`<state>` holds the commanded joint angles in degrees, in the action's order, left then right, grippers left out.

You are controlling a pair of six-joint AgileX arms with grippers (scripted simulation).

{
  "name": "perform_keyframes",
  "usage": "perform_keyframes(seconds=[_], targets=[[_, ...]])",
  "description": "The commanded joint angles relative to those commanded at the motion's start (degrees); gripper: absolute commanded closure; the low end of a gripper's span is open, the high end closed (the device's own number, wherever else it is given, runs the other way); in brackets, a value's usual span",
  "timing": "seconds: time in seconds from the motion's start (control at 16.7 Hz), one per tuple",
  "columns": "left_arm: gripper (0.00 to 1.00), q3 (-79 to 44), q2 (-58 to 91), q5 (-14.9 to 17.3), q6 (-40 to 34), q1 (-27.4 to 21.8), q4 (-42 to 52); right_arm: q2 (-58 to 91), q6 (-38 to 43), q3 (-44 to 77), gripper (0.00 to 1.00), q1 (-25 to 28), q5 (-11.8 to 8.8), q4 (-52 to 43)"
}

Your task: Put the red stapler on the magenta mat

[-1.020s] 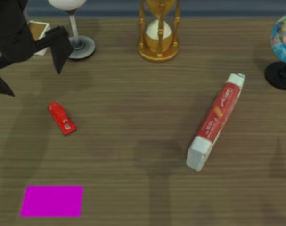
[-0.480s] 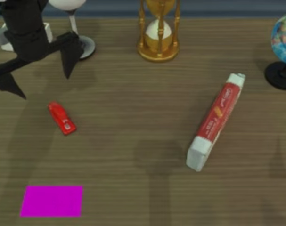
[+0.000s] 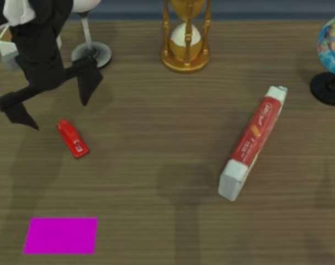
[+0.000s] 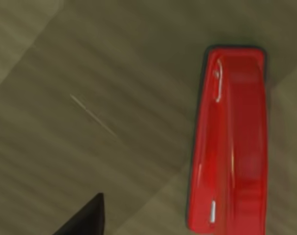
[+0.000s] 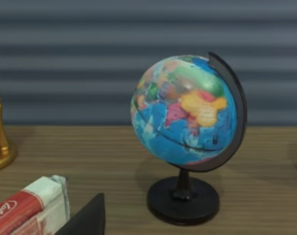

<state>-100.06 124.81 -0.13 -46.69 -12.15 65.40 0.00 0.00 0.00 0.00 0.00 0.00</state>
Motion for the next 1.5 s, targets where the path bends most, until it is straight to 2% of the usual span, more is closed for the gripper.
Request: perform_keyframes(seconds=[0.24,0.54,1.32,1.5], targets=[[0.0,6.9,2.3,0.0,0.0,0.0,-9.4,0.0,0.0,0.0,0.0,0.0,0.0,0.0],[0.0,8.3,2.8,0.0,0.0,0.0,-10.9,0.0,0.0,0.0,0.0,0.0,0.0,0.0],[0.98,8.3,2.8,0.0,0.0,0.0,-10.9,0.0,0.0,0.0,0.0,0.0,0.0,0.0],[1.0,8.3,2.8,0.0,0.0,0.0,-10.9,0.0,0.0,0.0,0.0,0.0,0.0,0.0]])
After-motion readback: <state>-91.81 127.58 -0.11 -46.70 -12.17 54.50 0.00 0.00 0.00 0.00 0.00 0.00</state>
